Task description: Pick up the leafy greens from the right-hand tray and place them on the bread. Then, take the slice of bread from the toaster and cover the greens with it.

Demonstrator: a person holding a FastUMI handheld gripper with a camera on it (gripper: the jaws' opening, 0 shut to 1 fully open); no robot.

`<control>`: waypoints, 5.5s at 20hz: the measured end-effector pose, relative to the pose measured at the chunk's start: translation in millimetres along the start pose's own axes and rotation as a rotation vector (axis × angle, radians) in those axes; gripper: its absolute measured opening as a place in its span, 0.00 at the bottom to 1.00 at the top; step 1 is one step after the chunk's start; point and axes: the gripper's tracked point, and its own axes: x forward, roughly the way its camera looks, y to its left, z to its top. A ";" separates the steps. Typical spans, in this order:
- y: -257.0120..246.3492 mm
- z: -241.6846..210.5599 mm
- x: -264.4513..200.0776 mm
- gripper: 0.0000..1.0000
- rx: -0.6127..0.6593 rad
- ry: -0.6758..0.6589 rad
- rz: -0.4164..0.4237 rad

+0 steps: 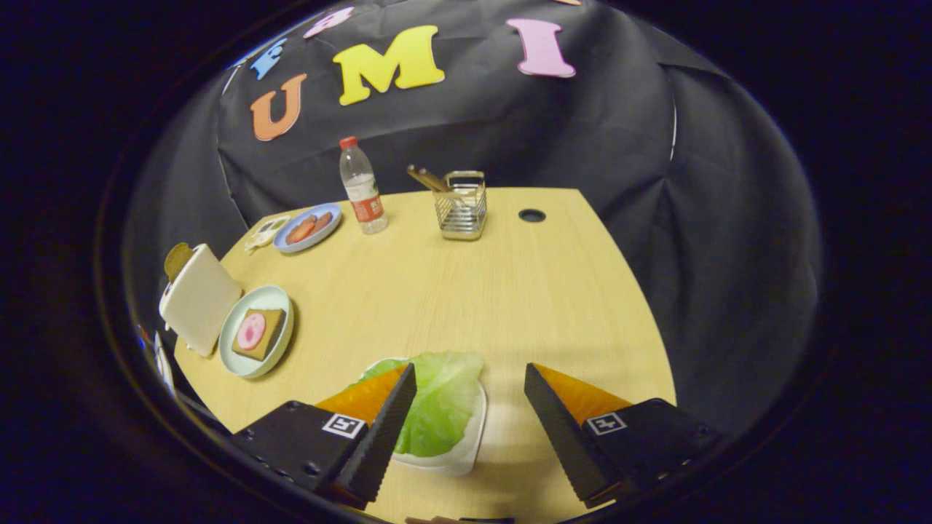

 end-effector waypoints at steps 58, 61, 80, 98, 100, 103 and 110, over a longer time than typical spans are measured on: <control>368.1 18.6 -57.6 0.00 -0.336 -0.088 -0.002; 398.3 14.4 -45.3 0.00 -0.346 -0.063 0.042; 399.2 18.8 19.0 0.01 -0.306 0.050 0.056; 325.2 20.7 79.1 0.37 -0.313 0.041 -0.071; 326.7 23.9 64.0 0.51 -0.308 0.015 -0.070; 332.4 32.8 27.1 0.81 -0.293 -0.051 -0.066; 355.4 49.8 -62.0 0.96 -0.247 -0.194 -0.038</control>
